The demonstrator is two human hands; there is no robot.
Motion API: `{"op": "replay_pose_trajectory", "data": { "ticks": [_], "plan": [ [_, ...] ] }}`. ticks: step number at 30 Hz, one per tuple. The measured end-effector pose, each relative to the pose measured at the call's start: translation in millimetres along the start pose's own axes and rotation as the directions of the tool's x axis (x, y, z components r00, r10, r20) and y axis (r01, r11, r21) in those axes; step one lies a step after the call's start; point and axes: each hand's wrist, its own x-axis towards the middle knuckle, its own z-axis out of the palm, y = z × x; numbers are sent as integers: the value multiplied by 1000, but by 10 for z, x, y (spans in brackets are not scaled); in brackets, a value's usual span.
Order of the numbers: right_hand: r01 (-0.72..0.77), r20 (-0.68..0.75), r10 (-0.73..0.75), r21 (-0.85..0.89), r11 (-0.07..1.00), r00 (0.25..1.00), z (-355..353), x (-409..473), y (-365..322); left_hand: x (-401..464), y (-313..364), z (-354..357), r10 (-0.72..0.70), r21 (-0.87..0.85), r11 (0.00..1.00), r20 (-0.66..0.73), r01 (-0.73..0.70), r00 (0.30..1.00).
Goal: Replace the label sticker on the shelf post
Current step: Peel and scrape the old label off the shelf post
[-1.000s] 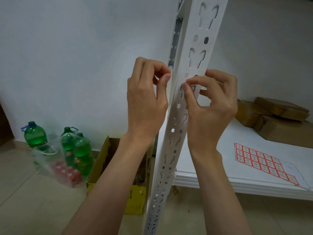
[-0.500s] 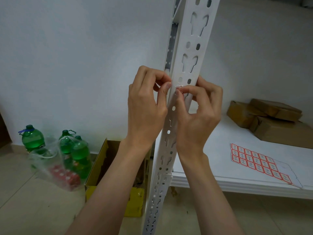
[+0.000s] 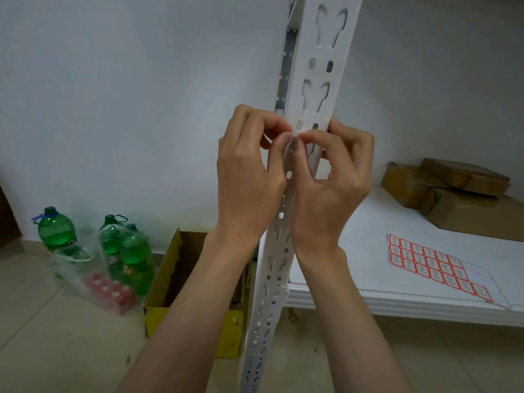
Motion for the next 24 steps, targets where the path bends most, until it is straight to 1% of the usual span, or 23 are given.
{"op": "replay_pose_trajectory", "data": {
  "ticks": [6, 10, 13, 15, 18, 24],
  "plan": [
    [1, -21, -1, -10, 1000, 1000, 42, -23, -12, -10, -17, -24, -13, 14, 1000, 5, 13, 1000],
    [-28, 25, 28, 6, 1000, 999, 41, -63, -35, -18, -8, -44, 4, 13, 1000, 23, -4, 1000],
    [-87, 43, 85, 67, 994, 995, 1, -10, 4, -2, -20, -68, 53, 11, 998, 39, -54, 998],
    [-152, 47, 147, 146, 978, 988, -46, 59, 22, 25, -47, -89, 109, 21, 994, 51, -111, 993],
    [-208, 58, 199, 246, 947, 978, -113, 143, 9, 69, -67, -108, 191, 58, 979, 64, -194, 980],
    [-278, 16, 284, 261, 924, 959, -126, 148, -9, 93, -22, -92, 254, 131, 956, 76, -262, 964]
  ]
}}
